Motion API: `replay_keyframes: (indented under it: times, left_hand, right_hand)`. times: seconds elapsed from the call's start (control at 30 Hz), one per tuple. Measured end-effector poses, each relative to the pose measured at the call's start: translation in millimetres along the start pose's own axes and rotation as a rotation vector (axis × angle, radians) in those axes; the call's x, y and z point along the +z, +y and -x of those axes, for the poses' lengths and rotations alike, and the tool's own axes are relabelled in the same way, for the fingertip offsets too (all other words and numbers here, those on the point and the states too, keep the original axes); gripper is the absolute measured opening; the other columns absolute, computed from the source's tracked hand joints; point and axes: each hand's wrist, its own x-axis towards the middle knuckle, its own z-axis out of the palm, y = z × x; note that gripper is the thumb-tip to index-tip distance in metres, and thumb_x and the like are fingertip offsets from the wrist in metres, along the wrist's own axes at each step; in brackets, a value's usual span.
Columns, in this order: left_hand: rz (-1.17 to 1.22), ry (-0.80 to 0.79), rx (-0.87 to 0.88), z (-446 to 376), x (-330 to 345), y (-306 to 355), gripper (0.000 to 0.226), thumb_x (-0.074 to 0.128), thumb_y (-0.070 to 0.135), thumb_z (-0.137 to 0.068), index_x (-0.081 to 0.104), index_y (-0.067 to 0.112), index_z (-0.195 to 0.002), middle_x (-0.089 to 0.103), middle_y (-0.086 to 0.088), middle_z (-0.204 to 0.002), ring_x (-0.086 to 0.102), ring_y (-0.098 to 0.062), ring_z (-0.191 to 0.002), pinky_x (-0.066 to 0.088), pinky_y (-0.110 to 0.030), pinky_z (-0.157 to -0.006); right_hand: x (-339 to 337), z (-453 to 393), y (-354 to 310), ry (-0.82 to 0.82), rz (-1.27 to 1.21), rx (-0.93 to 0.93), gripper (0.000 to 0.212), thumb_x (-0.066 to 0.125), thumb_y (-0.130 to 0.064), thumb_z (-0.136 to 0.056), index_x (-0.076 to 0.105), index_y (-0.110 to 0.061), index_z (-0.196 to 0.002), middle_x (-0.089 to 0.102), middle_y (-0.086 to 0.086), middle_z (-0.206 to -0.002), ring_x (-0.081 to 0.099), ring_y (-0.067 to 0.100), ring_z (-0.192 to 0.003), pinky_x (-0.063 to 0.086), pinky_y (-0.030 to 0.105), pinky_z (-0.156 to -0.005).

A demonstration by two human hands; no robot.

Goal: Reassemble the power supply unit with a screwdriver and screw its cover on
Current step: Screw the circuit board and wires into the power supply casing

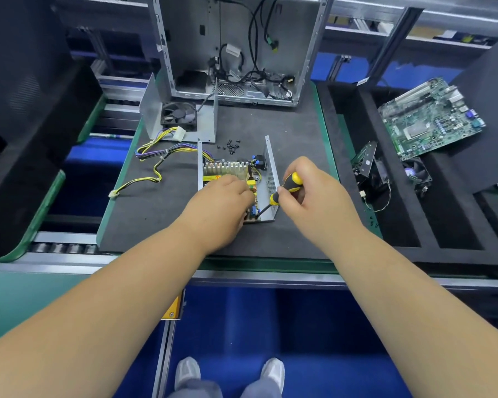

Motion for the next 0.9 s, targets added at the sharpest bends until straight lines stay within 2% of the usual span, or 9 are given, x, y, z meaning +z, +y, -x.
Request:
replay_keyframes:
  times: [0.13,0.3,0.37,0.5,0.63,0.9]
  left_hand:
    - [-0.015,0.054,0.020,-10,-11,-11,0.033,0.059,0.027,-0.086,0.062,0.017,-0.118,0.060,-0.002,-0.119,0.052,-0.029,-0.112,0.036,-0.039,-0.099]
    - [0.053,-0.015,-0.207,-24,-14,-35,0.065,0.065,0.055,-0.082,0.048,0.023,-0.136,0.053,-0.003,-0.133,0.044,-0.028,-0.126,0.031,-0.039,-0.107]
    - [0.077,-0.056,-0.220,-29,-12,-41,0.072,0.068,0.059,-0.078,0.046,0.024,-0.137,0.055,-0.003,-0.132,0.044,-0.028,-0.127,0.029,-0.039,-0.108]
    - [0.118,-0.097,-0.240,-36,-6,-45,0.071,0.074,0.055,-0.074,0.044,0.026,-0.131,0.060,0.000,-0.124,0.052,-0.026,-0.117,0.025,-0.038,-0.104]
    - [0.144,-0.091,-0.259,-41,-7,-48,0.068,0.078,0.054,-0.070,0.047,0.028,-0.126,0.063,0.002,-0.114,0.056,-0.025,-0.109,0.028,-0.037,-0.098]
    - [0.205,-0.032,-0.272,-37,-7,-48,0.067,0.079,0.050,-0.071,0.050,0.026,-0.127,0.062,0.002,-0.119,0.052,-0.025,-0.117,0.027,-0.037,-0.102]
  right_hand:
    - [0,0,-1,-0.011,0.006,-0.007,0.013,0.057,-0.026,-0.090,0.045,-0.022,-0.093,0.062,-0.004,-0.077,0.056,0.019,-0.069,0.050,0.041,-0.064]
    - [-1,0,0,-0.021,0.009,-0.013,0.014,0.057,-0.025,-0.091,0.044,-0.023,-0.093,0.063,-0.004,-0.078,0.057,0.020,-0.069,0.051,0.041,-0.064]
    - [-3,1,1,-0.016,-0.004,-0.007,0.015,0.058,-0.024,-0.090,0.043,-0.024,-0.092,0.063,-0.004,-0.079,0.059,0.020,-0.070,0.051,0.042,-0.064]
    - [-7,2,4,0.016,-0.053,-0.009,0.015,0.059,-0.024,-0.090,0.044,-0.025,-0.091,0.065,-0.003,-0.081,0.064,0.022,-0.074,0.052,0.042,-0.065]
    - [-11,-2,6,0.022,-0.053,-0.018,0.015,0.058,-0.025,-0.090,0.043,-0.025,-0.092,0.066,-0.002,-0.081,0.065,0.022,-0.075,0.052,0.044,-0.066]
    - [-8,-2,4,0.010,-0.029,-0.018,0.016,0.059,-0.023,-0.090,0.043,-0.026,-0.091,0.066,-0.004,-0.080,0.063,0.021,-0.071,0.051,0.041,-0.065]
